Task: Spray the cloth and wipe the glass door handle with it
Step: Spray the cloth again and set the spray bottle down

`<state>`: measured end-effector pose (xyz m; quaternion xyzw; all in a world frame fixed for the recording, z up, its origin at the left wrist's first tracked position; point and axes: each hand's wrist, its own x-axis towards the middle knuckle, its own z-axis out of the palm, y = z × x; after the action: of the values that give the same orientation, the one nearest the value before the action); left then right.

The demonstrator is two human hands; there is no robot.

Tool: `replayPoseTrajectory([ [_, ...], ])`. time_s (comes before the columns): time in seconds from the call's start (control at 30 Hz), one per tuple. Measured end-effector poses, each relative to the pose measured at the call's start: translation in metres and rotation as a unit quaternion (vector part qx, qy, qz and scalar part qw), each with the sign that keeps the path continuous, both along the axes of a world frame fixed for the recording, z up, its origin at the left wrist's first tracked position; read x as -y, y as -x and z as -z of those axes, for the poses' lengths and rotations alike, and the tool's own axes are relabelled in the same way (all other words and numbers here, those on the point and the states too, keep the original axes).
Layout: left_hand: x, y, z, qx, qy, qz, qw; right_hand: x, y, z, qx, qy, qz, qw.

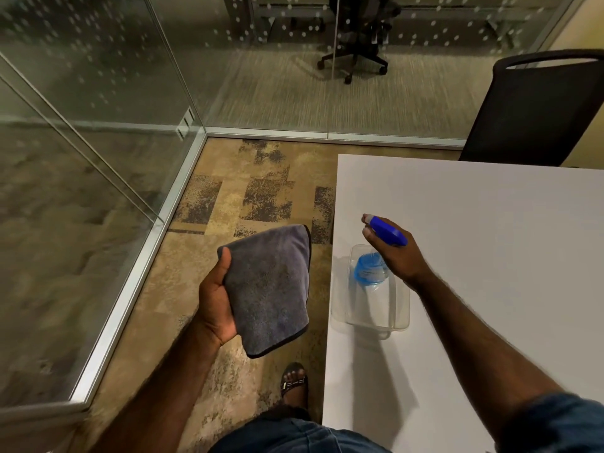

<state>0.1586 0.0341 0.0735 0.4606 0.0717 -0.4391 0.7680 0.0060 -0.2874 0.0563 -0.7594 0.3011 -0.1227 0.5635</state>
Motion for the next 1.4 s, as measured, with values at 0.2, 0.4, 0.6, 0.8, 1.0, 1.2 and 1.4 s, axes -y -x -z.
replayPoseTrajectory([
  [0.2, 0.002, -0.004, -0.009, 0.026, -0.016, -0.019, 0.999, -0.018, 0.005, -0.026, 0.063, 0.052, -0.016, 0.997],
  [0.4, -0.002, -0.008, -0.012, 0.026, -0.021, -0.043, 0.999, -0.031, 0.019, -0.061, 0.079, 0.078, -0.057, 0.992],
  [0.6, -0.002, -0.004, -0.021, 0.015, -0.012, -0.059, 0.998, -0.053, 0.03, -0.077, 0.061, 0.118, -0.078, 0.988],
  [0.8, 0.004, -0.001, -0.032, 0.019, -0.004, -0.065, 0.998, -0.063, 0.035, -0.066, -0.004, 0.067, -0.028, 0.997],
  [1.0, 0.01, -0.002, -0.04, 0.037, 0.012, -0.075, 0.996, -0.064, 0.051, -0.071, 0.035, 0.065, -0.112, 0.991],
  [1.2, 0.015, -0.002, -0.04, 0.045, 0.029, -0.078, 0.995, -0.068, 0.058, -0.064, 0.032, 0.05, -0.112, 0.992],
  [1.4, 0.016, -0.001, -0.038, 0.05, 0.023, -0.087, 0.995, -0.068, 0.065, -0.06, 0.03, 0.041, -0.115, 0.992],
])
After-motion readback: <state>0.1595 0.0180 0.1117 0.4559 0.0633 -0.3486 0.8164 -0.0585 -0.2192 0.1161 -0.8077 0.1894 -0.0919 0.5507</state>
